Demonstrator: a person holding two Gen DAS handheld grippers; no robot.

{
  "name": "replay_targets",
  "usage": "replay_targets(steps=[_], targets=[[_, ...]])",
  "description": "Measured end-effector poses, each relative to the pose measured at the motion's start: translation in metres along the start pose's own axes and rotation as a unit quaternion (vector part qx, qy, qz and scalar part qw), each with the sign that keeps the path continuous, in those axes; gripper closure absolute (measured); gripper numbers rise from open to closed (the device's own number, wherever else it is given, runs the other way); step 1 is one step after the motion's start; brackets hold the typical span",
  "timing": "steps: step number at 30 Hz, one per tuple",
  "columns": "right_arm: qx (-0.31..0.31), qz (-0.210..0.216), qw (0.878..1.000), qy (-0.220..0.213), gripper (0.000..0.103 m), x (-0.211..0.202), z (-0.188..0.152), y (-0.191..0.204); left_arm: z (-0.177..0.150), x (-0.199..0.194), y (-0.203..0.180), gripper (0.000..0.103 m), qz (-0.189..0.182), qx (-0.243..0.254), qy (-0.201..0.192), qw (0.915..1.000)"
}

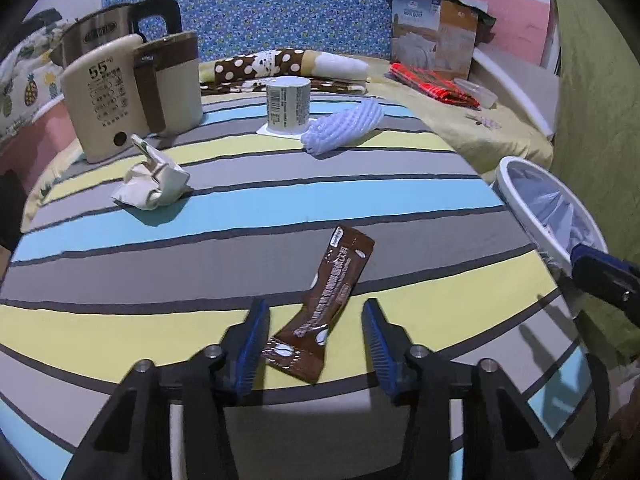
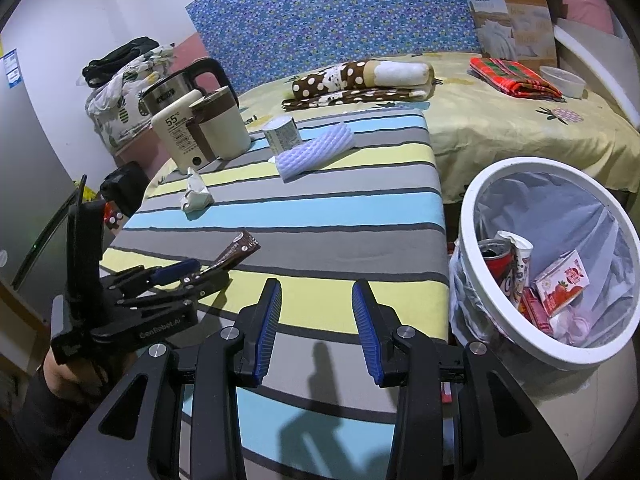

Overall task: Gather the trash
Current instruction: 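Grasp the brown chocolate bar wrapper with the left tool and lift it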

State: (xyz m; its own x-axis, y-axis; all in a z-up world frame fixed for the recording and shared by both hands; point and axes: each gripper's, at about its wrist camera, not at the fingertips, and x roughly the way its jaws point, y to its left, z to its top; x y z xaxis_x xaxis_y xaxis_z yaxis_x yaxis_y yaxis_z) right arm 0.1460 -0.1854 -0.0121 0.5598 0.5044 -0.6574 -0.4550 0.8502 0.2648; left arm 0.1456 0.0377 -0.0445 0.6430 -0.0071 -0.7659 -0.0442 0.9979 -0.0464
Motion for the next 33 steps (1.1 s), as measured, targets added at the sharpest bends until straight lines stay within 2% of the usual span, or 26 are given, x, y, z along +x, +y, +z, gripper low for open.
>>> replay_targets(steps=[2, 4, 15, 28, 33], targets=[[0.000, 0.002, 1.000, 0.000, 0.064, 0.001, 0.001, 0.001, 0.000, 0.000, -0.002, 0.073, 0.004, 0.006, 0.000, 1.0000], [-0.001, 0.004, 1.000, 0.000, 0.064, 0.001, 0.002, 0.004, -0.001, -0.001, -0.002, 0.076, 0.004, 0.009, -0.002, 1.0000], [0.006, 0.008, 1.000, 0.000, 0.064, 0.008, 0.011, 0.009, -0.002, -0.017, 0.015, 0.077, -0.014, -0.039, -0.038, 0.9984], [-0.005, 0.015, 1.000, 0.004, 0.064, 0.042, 0.045, 0.031, 0.024, -0.031, 0.051, 0.077, -0.021, -0.078, -0.090, 0.9926], [-0.024, 0.021, 0.999, 0.012, 0.064, 0.059, 0.057, 0.043, 0.033, -0.038, 0.076, 0.077, -0.014, -0.095, -0.113, 0.9889]])
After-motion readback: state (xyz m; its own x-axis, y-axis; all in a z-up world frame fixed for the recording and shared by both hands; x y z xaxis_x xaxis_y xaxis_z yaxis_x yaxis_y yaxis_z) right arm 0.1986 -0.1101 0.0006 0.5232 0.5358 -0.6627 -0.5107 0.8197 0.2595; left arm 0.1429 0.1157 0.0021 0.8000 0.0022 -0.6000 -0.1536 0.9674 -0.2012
